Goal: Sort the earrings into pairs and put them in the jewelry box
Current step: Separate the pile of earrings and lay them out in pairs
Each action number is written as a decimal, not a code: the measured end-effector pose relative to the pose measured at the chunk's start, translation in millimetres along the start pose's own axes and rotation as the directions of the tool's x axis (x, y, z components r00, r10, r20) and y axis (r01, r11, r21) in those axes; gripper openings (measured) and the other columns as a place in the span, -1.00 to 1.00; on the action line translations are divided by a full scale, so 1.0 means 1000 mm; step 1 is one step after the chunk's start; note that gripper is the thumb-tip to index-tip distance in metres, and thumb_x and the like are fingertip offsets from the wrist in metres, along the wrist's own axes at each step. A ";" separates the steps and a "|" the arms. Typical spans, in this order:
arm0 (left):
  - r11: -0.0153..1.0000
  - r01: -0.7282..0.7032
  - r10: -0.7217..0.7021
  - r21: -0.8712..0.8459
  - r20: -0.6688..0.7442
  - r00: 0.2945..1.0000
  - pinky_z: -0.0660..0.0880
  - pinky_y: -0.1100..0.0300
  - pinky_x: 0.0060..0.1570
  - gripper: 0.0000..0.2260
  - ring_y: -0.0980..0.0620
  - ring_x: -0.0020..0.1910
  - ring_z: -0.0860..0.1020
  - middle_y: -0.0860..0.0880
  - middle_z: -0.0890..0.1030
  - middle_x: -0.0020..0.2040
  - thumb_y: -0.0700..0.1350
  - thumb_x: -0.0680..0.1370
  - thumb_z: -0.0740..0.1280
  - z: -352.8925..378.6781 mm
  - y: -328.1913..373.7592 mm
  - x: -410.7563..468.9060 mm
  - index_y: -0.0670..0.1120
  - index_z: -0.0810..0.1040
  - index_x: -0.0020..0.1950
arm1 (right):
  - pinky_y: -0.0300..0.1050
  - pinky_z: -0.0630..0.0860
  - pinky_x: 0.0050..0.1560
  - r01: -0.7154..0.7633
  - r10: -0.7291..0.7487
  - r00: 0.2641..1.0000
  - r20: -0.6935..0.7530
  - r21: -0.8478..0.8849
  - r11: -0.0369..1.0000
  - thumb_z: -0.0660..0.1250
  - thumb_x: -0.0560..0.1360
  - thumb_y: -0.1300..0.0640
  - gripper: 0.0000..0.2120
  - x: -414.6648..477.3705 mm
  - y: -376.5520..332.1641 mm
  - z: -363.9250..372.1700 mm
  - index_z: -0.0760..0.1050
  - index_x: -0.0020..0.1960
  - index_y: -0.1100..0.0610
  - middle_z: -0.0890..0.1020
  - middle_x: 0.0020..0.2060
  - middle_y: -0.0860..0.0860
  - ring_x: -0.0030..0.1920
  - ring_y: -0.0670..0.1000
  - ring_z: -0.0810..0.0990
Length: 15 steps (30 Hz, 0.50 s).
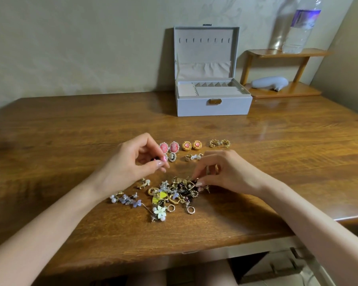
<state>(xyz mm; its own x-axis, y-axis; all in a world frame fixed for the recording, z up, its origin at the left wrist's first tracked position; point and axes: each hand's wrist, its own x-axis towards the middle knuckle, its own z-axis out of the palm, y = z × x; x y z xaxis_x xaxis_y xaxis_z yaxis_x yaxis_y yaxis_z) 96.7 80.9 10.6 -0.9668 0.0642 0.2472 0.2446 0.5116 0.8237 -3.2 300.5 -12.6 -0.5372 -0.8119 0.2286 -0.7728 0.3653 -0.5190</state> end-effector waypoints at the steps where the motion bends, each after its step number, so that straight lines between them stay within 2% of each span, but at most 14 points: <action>1: 1.000 0.002 -0.002 -0.010 -0.003 1.000 0.57 0.25 -0.08 -0.89 0.06 -0.13 0.65 -0.02 0.67 -0.14 -0.26 0.45 0.38 0.002 0.002 0.004 -0.17 0.50 -0.07 | -0.43 0.40 -0.22 -0.007 0.007 1.000 -0.003 0.004 1.000 0.50 0.35 0.11 -0.89 0.001 0.001 0.002 0.64 -0.14 0.05 0.53 -0.26 -0.23 -0.18 -0.18 0.52; 4: 0.998 0.020 -0.020 -0.059 -0.008 1.000 0.52 0.35 -0.12 -0.85 0.10 -0.12 0.64 -0.01 0.66 -0.14 -0.28 0.42 0.41 0.007 0.006 0.013 -0.16 0.50 -0.07 | -0.45 0.39 -0.19 -0.013 0.014 0.999 -0.031 0.032 0.999 0.51 0.34 0.13 -0.92 0.001 0.003 0.003 0.62 -0.20 0.07 0.54 -0.29 -0.23 -0.19 -0.22 0.52; 7: 0.999 0.022 -0.022 -0.036 0.012 1.000 0.48 0.40 -0.09 -0.76 0.18 -0.08 0.61 0.02 0.66 -0.12 -0.26 0.41 0.42 0.010 0.007 0.017 -0.06 0.53 0.04 | -0.39 0.38 -0.23 -0.056 0.064 0.996 -0.057 0.124 0.991 0.50 0.35 0.13 -0.93 -0.001 0.004 -0.002 0.61 -0.22 0.06 0.59 -0.30 -0.19 -0.25 -0.18 0.52; 11: 1.000 0.023 -0.023 -0.001 0.040 0.999 0.51 0.23 0.04 -0.74 0.14 0.01 0.58 0.01 0.64 -0.03 -0.22 0.45 0.39 0.012 0.006 0.020 0.02 0.55 0.09 | -0.11 0.47 -0.20 -0.132 0.187 0.977 -0.100 0.403 0.905 0.48 0.38 0.16 -0.92 -0.006 0.006 -0.016 0.59 -0.21 0.14 0.67 -0.23 0.05 -0.26 0.00 0.56; 15: 0.996 0.051 -0.048 -0.075 0.046 0.998 0.55 0.18 0.04 -0.81 0.03 -0.09 0.63 -0.08 0.65 -0.05 -0.16 0.40 0.39 0.018 0.009 0.024 -0.09 0.58 0.00 | -0.15 0.49 -0.23 -0.141 0.234 0.965 -0.116 0.521 0.842 0.44 0.39 0.29 -0.92 -0.007 0.009 -0.024 0.56 -0.24 0.17 0.68 -0.15 0.12 -0.25 -0.04 0.55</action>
<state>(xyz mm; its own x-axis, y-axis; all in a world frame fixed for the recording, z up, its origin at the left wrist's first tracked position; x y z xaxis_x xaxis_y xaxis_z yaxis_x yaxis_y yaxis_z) 74.8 102.6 14.9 -0.9798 0.0792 0.1838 0.1997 0.4488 0.8710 -14.4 319.7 0.7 -0.7384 -0.6456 0.1950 -0.3986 0.1845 -0.8984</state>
